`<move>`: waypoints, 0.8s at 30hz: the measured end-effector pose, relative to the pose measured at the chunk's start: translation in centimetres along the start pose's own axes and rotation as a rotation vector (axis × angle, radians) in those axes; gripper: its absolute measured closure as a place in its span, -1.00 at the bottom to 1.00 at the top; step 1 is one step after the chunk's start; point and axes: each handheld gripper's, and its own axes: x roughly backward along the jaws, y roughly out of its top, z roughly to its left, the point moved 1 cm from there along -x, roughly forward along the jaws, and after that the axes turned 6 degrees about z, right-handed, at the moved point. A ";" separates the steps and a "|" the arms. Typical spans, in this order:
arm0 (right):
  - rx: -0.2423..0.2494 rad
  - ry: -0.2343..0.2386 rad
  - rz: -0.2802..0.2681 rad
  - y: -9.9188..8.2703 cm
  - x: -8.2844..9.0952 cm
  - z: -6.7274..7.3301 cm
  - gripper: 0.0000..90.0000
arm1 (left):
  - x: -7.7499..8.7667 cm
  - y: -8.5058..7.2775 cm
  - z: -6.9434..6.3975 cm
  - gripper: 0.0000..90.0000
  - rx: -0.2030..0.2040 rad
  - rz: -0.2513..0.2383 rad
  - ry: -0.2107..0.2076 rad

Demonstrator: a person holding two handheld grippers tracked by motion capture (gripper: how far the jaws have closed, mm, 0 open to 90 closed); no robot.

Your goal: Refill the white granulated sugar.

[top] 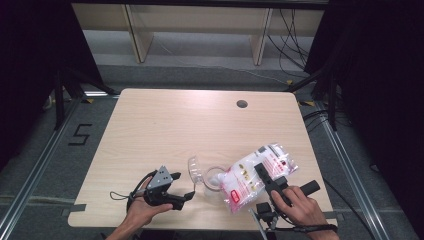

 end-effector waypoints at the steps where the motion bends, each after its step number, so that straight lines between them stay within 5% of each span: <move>1: 0.003 -0.006 -0.002 0.0 0.0 0.0 0.51 | 0.0 0.0 0.0 -0.63 0.000 0.000 0.000; 3: 0.014 -0.006 -0.005 -0.1 0.0 -0.1 0.52 | 0.0 0.0 -0.1 -0.63 0.026 -0.001 -0.001; 7: 0.026 -0.009 -0.005 -0.2 0.0 -0.3 0.52 | 0.0 0.0 0.0 -0.63 -0.001 -0.001 0.000; 11: 0.036 -0.004 -0.003 -0.2 0.1 -0.4 0.53 | 0.0 0.0 -0.1 -0.63 0.025 0.000 -0.001; 24: 0.029 -0.017 -0.004 -0.2 0.1 -0.4 0.55 | 0.1 0.0 -0.1 -0.63 0.016 0.001 0.002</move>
